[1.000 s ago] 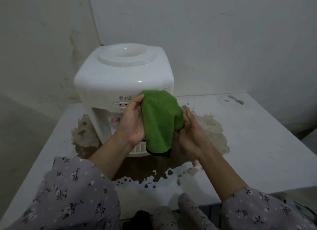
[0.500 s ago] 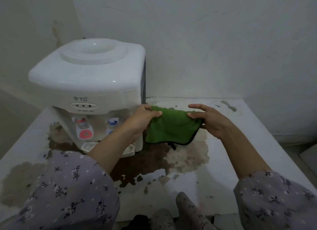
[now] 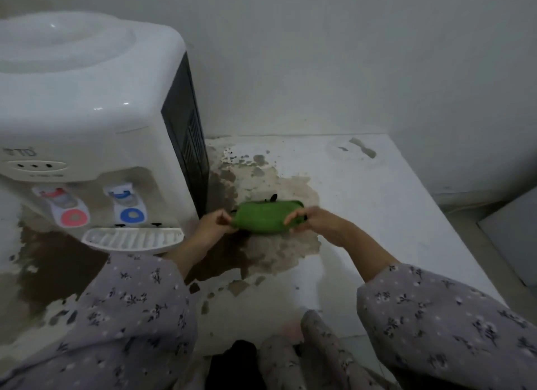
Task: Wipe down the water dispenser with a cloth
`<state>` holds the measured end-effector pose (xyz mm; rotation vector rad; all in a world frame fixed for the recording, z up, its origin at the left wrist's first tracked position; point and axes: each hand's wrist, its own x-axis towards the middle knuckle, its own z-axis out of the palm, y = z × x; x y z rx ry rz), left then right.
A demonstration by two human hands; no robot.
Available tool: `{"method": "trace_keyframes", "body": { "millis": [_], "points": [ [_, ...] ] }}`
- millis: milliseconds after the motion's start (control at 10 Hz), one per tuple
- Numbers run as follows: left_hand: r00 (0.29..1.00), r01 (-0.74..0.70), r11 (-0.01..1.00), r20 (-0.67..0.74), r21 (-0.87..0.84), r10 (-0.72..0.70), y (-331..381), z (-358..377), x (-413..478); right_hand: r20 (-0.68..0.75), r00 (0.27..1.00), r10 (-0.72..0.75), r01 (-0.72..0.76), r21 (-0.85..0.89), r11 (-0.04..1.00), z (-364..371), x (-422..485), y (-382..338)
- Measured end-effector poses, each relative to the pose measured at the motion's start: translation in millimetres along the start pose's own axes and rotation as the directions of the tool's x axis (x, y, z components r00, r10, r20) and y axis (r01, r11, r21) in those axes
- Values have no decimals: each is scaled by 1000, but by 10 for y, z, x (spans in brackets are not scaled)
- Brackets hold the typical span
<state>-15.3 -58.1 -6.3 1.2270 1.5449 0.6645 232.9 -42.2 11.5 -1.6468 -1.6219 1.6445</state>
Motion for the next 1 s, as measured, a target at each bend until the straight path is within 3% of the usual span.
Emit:
{"method": "trace_keyframes", "body": {
  "millis": [100, 200, 300, 400, 500, 600, 700, 800, 900, 1000],
  "points": [
    [983, 105, 988, 138, 112, -120, -273, 63, -19, 220, 965, 141, -114, -134, 984, 71, -41, 327],
    [972, 190, 974, 118, 121, -204, -223, 61, 32, 160, 979, 126, -123, -26, 992, 64, -22, 245],
    [963, 264, 958, 88, -112, -255, -90, 43, 167, 22, 992, 126, -128, 178, 976, -17, 116, 54],
    [970, 237, 899, 34, -368, -241, 50, 79, 269, -165, 973, 161, -122, 224, 967, -77, 308, -49],
    [981, 175, 924, -17, -341, -192, 101, 182, 315, -358, 928, 101, -198, -246, 949, -63, 467, 2],
    [992, -93, 971, -64, 219, 109, -14, 254, 322, -454, 881, -131, -233, -659, 715, 108, 459, 72],
    [963, -267, 678, 171, 685, 206, -157, 316, 324, -229, 932, -280, -26, -815, 579, 302, 400, 164],
    [944, -275, 496, 330, 824, -26, -203, 355, 294, -25, 999, -29, -7, -868, 497, 412, 348, 299],
    [942, -321, 423, 333, 847, 48, -47, 283, 278, -39, 999, 13, -40, -866, 498, 413, 328, 267],
    [911, -408, 379, 340, 830, 234, 227, 141, 264, -164, 980, -113, -73, -824, 561, 367, 292, 19]
  ]
}}
